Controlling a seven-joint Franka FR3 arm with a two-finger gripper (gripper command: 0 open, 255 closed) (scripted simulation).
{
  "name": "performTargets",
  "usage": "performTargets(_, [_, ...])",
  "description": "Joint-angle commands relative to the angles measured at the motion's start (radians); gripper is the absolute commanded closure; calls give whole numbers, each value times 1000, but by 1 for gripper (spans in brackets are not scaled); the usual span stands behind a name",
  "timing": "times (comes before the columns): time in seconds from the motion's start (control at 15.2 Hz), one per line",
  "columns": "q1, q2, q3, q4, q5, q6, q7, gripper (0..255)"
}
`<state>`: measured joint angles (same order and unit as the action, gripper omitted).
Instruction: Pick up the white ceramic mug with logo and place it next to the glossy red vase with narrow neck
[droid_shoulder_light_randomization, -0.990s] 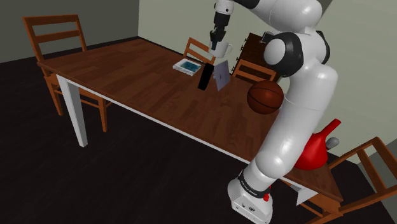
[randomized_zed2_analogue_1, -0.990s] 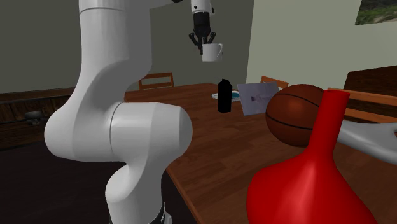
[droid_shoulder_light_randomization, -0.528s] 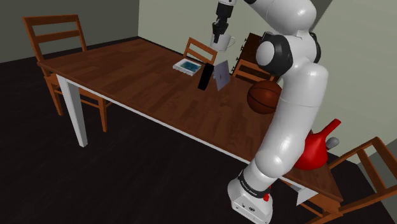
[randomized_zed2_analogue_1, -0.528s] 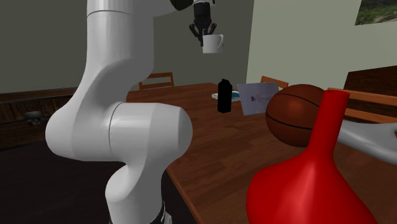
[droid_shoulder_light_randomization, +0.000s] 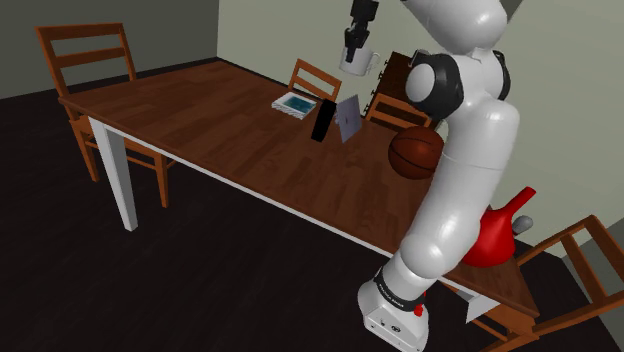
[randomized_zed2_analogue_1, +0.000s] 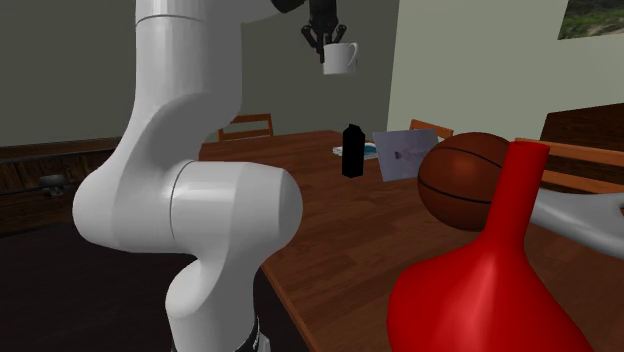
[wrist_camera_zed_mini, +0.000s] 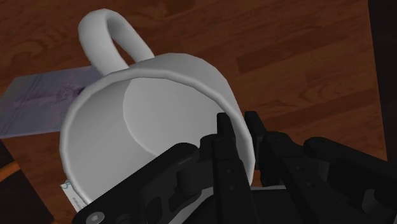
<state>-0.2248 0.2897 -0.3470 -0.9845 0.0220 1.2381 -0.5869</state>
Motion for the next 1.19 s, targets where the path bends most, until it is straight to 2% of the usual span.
performTargets(0.0, [-4, -68, -11, -85, -21, 22, -27, 255])
performTargets(0.46, [-35, -280, -50, -356, -98, 100, -122, 255])
performTargets(1.12, [-113, -468, -134, -548, -186, 140, -292, 255])
